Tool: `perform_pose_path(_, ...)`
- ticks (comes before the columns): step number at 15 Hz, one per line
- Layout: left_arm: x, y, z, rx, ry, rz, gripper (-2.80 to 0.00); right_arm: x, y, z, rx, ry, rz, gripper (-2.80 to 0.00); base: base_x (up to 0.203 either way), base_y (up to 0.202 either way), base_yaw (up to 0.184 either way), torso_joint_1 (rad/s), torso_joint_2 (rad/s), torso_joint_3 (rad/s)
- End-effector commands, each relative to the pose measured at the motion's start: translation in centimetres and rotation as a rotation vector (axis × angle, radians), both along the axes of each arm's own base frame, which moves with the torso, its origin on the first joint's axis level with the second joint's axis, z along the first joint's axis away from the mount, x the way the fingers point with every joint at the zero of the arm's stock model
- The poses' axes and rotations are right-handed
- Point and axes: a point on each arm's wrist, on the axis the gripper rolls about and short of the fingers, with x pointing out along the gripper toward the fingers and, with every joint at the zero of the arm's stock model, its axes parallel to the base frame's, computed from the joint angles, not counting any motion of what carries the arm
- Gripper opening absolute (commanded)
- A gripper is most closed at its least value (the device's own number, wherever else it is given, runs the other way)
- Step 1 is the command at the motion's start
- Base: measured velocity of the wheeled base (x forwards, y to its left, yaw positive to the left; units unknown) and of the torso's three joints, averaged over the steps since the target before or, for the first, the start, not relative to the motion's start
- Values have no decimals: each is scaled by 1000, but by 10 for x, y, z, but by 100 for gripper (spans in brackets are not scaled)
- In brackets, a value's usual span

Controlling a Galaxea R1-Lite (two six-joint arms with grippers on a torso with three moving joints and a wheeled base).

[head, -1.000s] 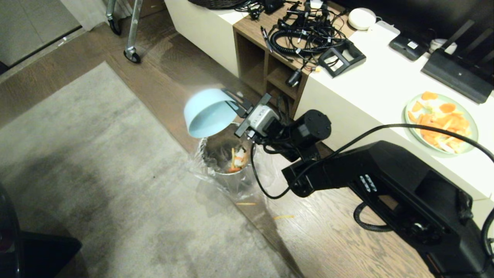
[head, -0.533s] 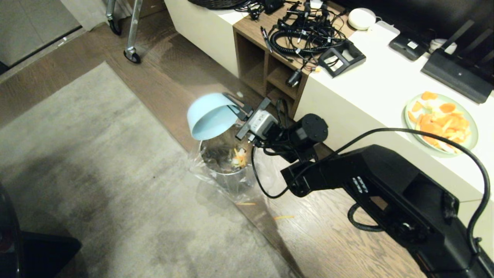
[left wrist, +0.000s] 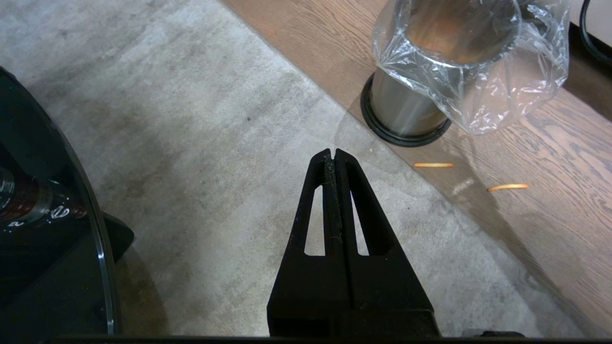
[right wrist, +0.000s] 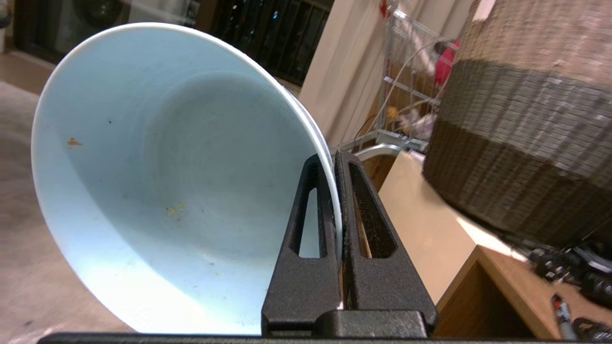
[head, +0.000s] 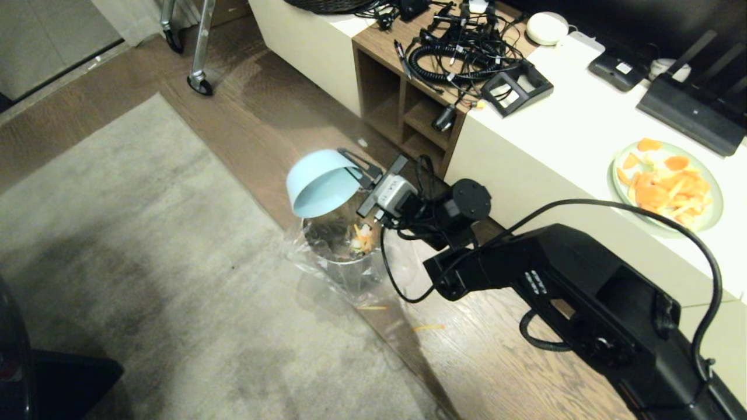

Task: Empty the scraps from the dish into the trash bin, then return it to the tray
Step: Pour the leftover food from the bowl into the trash can, then put the bowl back to the table

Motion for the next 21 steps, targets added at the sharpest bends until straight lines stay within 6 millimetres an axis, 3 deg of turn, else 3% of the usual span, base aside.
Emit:
perform_pose_path(1,0,0,0,0,-1,1,-280,-7,-5,7,13,-23,1,-280,0,0,0,0,0,0)
perform_pose_path(5,0,0,0,0,-1,1,-280,-27,-26,8,-49,119,18,-280,0,0,0,0,0,0)
perform_pose_path(10,0,0,0,0,-1,1,-280,-60,-90,49,-32,280,16,-280,0,0,0,0,0,0)
perform_pose_path(13,0,0,0,0,-1,1,-280,-82,-130,54,-19,420,-19,-280,0,0,0,0,0,0)
perform_pose_path(18,0,0,0,0,-1,1,-280,-131,-192,38,104,759,-159,-280,0,0,0,0,0,0)
perform_pose_path(21,0,0,0,0,-1,1,-280,-173,-226,10,161,979,-241,-280,0,0,0,0,0,0)
